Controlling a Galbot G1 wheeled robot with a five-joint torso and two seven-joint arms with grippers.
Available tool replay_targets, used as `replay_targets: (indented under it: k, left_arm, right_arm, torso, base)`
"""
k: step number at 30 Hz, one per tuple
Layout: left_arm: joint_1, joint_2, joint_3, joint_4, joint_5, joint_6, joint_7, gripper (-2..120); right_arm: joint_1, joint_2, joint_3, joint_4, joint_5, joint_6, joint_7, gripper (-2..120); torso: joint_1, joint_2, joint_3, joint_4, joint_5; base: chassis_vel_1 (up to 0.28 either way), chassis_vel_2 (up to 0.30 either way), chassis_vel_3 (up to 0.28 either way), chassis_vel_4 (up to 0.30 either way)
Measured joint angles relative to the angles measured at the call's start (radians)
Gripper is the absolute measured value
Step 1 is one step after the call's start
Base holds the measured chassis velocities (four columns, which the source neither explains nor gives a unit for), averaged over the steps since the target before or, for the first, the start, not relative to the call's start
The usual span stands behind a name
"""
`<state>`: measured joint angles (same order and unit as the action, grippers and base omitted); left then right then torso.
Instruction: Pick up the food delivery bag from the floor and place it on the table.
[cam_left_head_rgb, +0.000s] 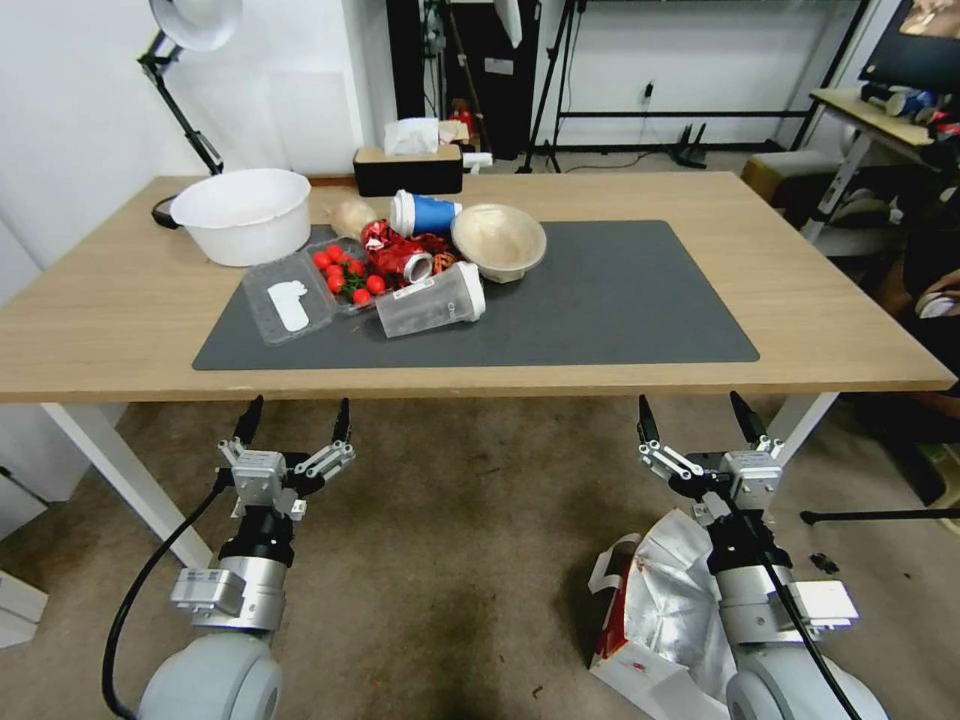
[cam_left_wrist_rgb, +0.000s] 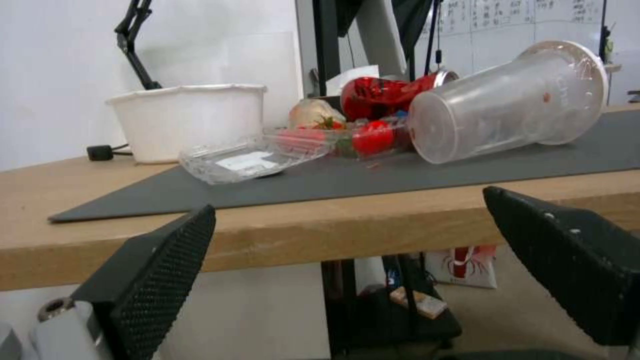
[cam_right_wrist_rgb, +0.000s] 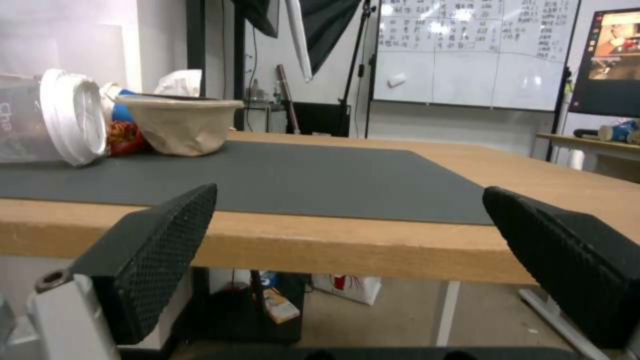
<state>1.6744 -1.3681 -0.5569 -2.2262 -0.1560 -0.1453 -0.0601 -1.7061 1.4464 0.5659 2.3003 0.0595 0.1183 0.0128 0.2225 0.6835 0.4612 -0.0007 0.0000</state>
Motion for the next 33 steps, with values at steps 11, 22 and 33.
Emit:
replay_targets:
  k: [11,22,33]
  left_arm:
    - [0.002,-0.005,0.007,0.003,0.002,-0.001,0.000,100]
    - [0.002,-0.010,0.009,0.011,0.002,-0.006,0.000,100]
    - [0.007,-0.003,0.005,0.013,0.002,-0.014,0.002,100]
  right_arm:
    - [0.001,0.007,0.001,-0.010,0.001,0.007,-0.001,100]
    - [0.006,0.010,0.002,-0.021,0.001,0.010,-0.001,100]
    - [0.006,0.013,0.003,-0.024,0.000,0.013,-0.001,100]
  torso:
    - [-0.019,-0.047,-0.028,0.0000,0.0000]
    - [-0.036,-0.092,-0.056,0.0000,0.0000]
    - [-0.055,-0.139,-0.084,0.0000,0.0001]
  base:
    - [0.000,0.000,0.000,0.000]
    - [0.000,0.000,0.000,0.000]
    - [0.000,0.000,0.000,0.000]
